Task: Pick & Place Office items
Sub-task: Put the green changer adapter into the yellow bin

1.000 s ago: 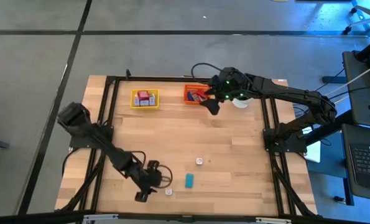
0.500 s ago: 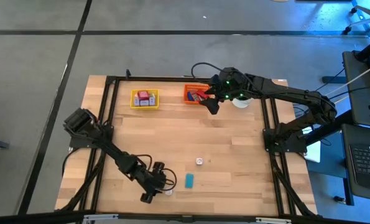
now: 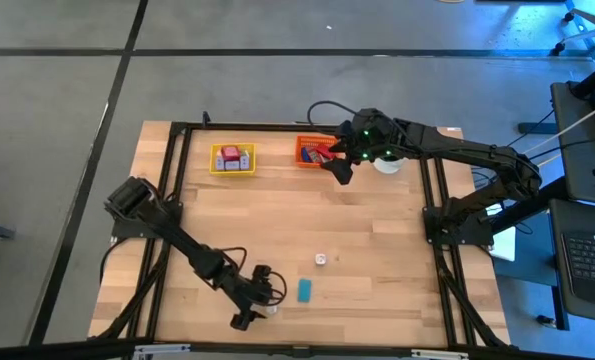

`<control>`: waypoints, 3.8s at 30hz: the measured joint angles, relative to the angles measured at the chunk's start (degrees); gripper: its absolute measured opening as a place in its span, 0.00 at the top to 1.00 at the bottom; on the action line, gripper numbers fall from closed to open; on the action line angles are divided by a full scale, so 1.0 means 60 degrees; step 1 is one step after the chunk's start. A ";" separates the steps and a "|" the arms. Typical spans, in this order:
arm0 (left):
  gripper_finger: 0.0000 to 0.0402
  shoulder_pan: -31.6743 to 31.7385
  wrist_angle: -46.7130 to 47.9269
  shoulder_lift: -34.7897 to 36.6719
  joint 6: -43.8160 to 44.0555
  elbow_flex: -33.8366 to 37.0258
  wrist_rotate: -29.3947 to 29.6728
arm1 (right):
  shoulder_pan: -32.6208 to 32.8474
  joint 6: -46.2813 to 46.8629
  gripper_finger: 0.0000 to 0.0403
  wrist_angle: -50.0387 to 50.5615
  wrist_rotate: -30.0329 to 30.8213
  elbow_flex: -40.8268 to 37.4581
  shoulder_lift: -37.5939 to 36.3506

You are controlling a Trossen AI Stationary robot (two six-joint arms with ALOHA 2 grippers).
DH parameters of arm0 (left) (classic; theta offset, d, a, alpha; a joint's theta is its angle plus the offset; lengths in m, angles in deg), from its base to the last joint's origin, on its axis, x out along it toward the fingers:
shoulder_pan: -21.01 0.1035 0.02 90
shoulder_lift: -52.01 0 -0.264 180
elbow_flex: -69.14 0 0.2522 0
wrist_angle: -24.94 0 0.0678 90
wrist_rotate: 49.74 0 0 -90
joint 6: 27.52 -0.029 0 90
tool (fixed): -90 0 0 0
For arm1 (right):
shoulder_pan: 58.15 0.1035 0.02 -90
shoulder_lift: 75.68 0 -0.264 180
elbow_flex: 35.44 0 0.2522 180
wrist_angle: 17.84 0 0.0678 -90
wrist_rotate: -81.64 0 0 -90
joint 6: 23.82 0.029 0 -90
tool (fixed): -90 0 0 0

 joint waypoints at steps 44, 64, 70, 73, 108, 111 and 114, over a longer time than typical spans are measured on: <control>0.66 0.1336 0.0310 0.1788 -0.3319 -0.0004 0.3327 | 0.0125 -0.0597 0.21 0.0349 -0.0025 -0.0004 0.0004; 0.66 0.5795 -0.1750 0.2999 -0.2516 -0.0004 0.5292 | -0.0615 -0.5024 0.21 0.0163 0.3905 -0.0004 0.0004; 0.66 0.6965 -0.2726 0.3001 -0.0038 -0.0007 0.6007 | -0.1029 -0.5577 0.21 0.0054 0.3997 -0.0004 0.0004; 0.66 0.7376 -0.2456 0.2999 0.0896 -0.0007 0.6001 | -0.1179 -0.5563 0.21 0.0054 0.3997 -0.0004 0.0004; 0.64 1.1938 0.5343 0.2999 0.4312 -0.0007 0.2393 | -0.1305 -0.3960 0.21 -0.0019 0.3938 -0.0004 0.0004; 0.60 1.1941 0.5377 0.2999 0.4093 -0.0007 0.2352 | -0.1305 -0.3739 0.21 -0.0019 0.3942 -0.0004 0.0004; 0.53 1.1953 0.5377 0.2999 0.3460 -0.0007 0.2000 | -0.1305 -0.3705 0.21 -0.0019 0.3923 -0.0004 0.0004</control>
